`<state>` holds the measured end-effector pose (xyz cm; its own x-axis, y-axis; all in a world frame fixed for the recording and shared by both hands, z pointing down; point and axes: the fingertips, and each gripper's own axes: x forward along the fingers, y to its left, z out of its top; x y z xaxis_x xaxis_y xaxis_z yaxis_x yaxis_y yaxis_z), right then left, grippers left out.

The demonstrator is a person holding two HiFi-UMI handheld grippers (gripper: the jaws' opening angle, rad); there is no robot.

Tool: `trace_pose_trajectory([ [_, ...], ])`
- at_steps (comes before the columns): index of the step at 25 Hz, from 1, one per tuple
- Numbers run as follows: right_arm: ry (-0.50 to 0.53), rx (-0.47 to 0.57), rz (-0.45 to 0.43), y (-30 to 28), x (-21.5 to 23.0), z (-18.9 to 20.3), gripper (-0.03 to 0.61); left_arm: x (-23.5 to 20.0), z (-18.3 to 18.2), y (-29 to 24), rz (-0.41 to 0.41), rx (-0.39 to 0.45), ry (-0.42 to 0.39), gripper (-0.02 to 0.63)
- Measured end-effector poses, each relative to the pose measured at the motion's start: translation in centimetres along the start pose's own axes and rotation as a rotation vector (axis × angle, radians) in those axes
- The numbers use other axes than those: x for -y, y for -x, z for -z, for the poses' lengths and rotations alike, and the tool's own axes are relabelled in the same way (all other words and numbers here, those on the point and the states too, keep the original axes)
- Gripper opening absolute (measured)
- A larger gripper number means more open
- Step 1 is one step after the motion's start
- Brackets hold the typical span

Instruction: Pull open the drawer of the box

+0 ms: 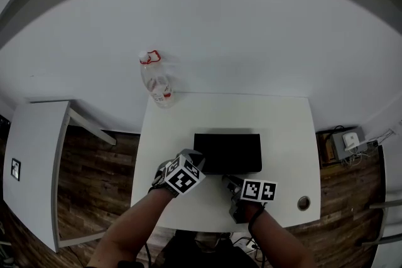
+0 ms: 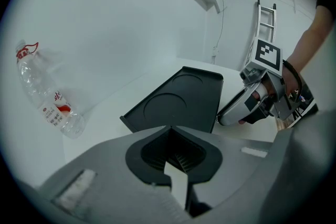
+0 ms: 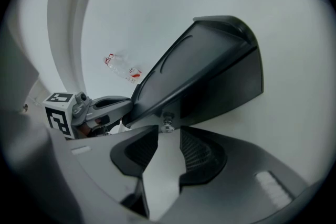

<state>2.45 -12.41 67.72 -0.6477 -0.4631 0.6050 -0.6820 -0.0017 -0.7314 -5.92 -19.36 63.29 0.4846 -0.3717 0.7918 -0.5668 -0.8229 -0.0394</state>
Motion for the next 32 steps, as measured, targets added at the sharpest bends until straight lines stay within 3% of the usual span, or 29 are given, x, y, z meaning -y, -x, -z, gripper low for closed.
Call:
trace_pose_trajectory([
  [12,-0.066,-0.002,-0.023,-1.3,0.1,0.0,0.128,0.1,0.0,-0.2,0.036,-0.017,0.022,0.003],
  [16,-0.061,-0.001,-0.031,-1.4,-0.2,0.1,0.091,0.0,0.0,-0.3,0.043,-0.013,0.027,0.003],
  [32,-0.061,0.007,-0.025,-1.4,-0.1,0.2,0.086,0.0,-0.2,-0.4,0.074,-0.001,0.075,0.003],
])
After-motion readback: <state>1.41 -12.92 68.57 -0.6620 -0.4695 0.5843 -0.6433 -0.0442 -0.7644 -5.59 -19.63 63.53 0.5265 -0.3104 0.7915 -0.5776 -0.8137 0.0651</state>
